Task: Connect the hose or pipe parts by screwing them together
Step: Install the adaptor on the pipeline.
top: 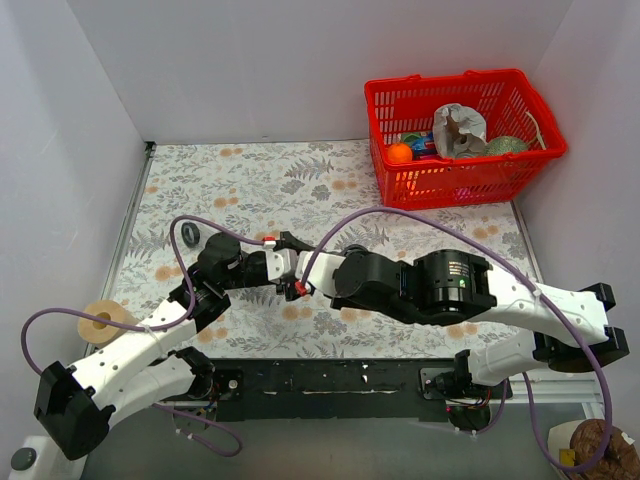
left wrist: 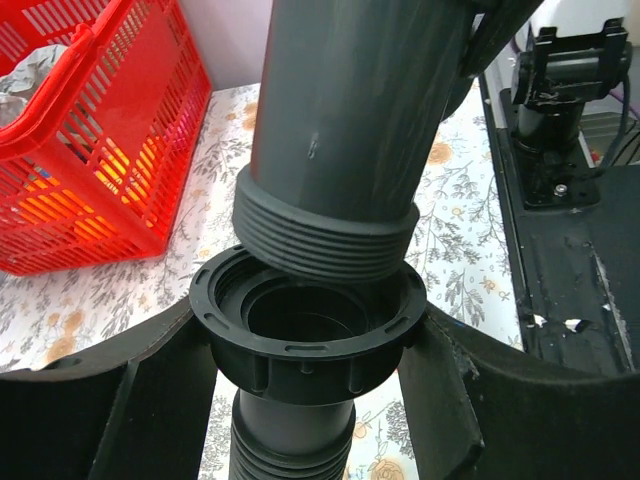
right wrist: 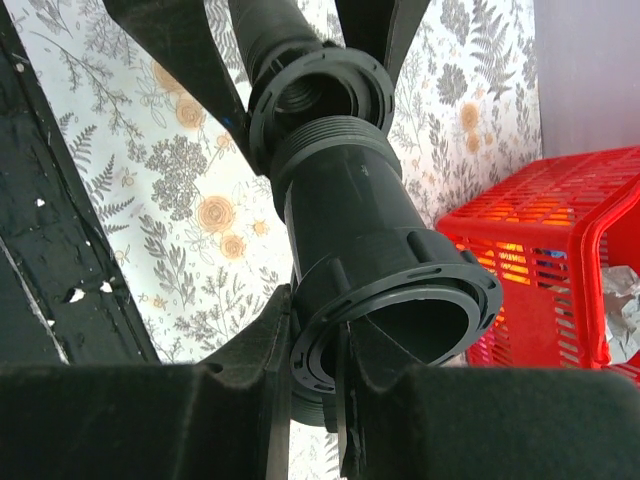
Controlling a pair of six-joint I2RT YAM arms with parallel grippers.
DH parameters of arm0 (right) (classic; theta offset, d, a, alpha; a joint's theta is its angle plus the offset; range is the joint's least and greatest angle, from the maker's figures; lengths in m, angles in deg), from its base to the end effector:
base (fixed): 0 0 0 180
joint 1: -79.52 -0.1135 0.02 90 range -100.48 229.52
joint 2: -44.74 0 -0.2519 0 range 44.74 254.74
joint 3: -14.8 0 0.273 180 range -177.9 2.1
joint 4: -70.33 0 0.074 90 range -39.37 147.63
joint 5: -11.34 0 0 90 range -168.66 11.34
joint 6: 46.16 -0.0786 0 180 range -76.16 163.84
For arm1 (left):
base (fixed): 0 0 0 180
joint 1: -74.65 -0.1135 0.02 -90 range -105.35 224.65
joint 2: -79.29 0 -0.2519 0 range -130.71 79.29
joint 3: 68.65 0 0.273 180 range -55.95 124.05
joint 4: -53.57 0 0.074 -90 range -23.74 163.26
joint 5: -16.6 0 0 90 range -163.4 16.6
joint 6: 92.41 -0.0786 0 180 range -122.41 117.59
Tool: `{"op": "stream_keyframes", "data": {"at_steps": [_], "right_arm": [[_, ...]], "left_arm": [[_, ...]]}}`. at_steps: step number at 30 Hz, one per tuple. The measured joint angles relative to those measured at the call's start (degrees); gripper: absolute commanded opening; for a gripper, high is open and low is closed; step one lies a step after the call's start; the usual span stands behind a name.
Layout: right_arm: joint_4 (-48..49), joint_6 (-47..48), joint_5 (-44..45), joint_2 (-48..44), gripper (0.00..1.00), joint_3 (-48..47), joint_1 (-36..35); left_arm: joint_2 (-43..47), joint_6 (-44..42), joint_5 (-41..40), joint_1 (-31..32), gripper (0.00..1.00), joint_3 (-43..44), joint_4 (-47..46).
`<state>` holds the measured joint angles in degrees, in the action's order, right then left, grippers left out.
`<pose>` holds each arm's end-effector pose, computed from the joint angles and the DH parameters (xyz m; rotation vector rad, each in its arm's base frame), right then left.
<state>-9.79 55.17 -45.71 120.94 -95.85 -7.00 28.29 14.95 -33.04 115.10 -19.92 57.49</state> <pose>0.0598 0.2797 0.4124 -1.4836 1.6445 0.0312 0.1704 -0.2122 0.2840 0.9143 1.5965 -1.3200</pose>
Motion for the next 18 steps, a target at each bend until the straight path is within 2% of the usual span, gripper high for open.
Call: {"op": "stream_keyframes", "data": {"at_steps": [9, 18], "right_arm": [[2.6, 1.8, 0.0, 0.7, 0.01, 0.1, -1.7], [2.0, 1.4, -1.6, 1.6, 0.01, -0.5, -2.0]], "left_arm": [[0.0, 0.6, 4.9, 0.0, 0.03, 0.0, -0.2], [0.1, 0.6, 6.3, 0.0, 0.03, 0.0, 0.7]]}}
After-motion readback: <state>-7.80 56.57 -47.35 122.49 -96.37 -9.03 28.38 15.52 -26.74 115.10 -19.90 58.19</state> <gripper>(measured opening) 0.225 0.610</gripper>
